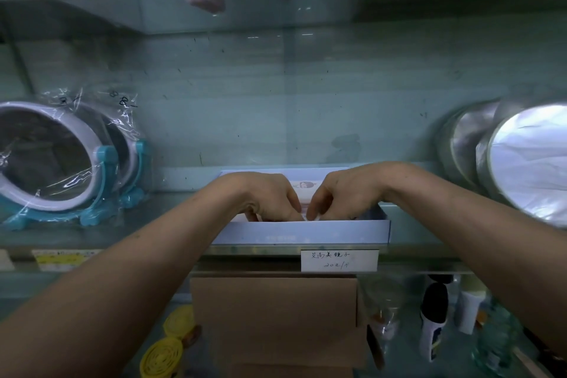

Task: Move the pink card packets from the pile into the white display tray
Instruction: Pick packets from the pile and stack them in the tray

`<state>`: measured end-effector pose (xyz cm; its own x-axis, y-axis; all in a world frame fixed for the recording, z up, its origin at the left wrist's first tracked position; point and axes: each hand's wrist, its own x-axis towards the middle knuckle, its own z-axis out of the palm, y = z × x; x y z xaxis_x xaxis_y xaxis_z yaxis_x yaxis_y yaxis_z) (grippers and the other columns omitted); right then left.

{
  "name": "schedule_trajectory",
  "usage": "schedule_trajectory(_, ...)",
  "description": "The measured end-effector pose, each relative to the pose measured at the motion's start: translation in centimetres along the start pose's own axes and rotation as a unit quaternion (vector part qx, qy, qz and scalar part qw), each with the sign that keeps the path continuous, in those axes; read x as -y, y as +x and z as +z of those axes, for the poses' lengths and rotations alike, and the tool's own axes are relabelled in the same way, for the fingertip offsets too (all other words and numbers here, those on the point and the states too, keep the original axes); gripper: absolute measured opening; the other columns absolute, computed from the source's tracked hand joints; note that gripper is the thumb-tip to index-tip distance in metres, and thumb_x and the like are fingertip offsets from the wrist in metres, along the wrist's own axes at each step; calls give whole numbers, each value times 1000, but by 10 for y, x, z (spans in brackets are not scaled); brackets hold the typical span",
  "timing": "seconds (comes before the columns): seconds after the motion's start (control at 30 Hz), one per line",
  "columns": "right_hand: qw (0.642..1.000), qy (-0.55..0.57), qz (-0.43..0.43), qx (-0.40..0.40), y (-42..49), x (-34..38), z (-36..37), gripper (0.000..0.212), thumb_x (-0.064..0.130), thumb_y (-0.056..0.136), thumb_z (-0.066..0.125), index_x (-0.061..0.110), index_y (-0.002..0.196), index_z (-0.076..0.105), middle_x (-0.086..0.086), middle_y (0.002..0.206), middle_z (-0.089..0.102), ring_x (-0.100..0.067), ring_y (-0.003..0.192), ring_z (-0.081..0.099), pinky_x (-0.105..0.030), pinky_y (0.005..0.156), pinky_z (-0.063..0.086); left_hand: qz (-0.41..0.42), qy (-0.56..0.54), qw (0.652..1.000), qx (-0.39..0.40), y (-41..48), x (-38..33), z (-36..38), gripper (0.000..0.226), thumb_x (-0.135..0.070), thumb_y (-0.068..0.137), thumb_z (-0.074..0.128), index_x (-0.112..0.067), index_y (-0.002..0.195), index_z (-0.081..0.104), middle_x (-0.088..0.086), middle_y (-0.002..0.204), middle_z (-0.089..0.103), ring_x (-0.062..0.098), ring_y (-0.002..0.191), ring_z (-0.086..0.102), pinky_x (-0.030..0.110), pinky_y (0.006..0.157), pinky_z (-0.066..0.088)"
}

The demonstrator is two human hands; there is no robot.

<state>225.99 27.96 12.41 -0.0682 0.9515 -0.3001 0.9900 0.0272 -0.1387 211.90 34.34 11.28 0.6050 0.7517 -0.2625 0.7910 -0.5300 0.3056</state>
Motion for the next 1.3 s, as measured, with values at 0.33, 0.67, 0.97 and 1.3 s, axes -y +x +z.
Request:
schedule_trajectory(0.33,999,3,16,36,4,4,-1,55,45,76,70,33,128,56,9,122,58,-21,109,61,-36,94,52,-18,68,997,-9,-6,-12,6,45,-52,85,59,-26,122,62,-6,122,60,16,108,58,33,93,50)
schedule_trajectory(0.67,996,-5,-34,-81,-19,0,8,27,36,92,51,32,113,67,14,117,63,-14,107,59,-33,98,47,-33,50,990,-127,-25,-15,3,24,-37,84,65,-15,93,64,4,96,62,18,79,52,29,78,44)
schedule_trajectory(0.97,973,9,-106,-204,-34,21,4,35,29,92,55,21,127,59,3,131,57,-16,119,53,-31,100,43,-77,90,963,-243,-54,-23,2,47,-35,83,68,-21,127,57,1,123,60,22,109,57,32,93,47)
schedule_trajectory(1.3,958,-41,-194,-208,-40,76,15,37,32,93,53,21,129,57,1,131,56,-20,114,54,-30,92,45,-142,83,956,-243,-115,6,3,74,-29,83,71,-23,146,33,5,142,43,22,123,48,31,95,42)
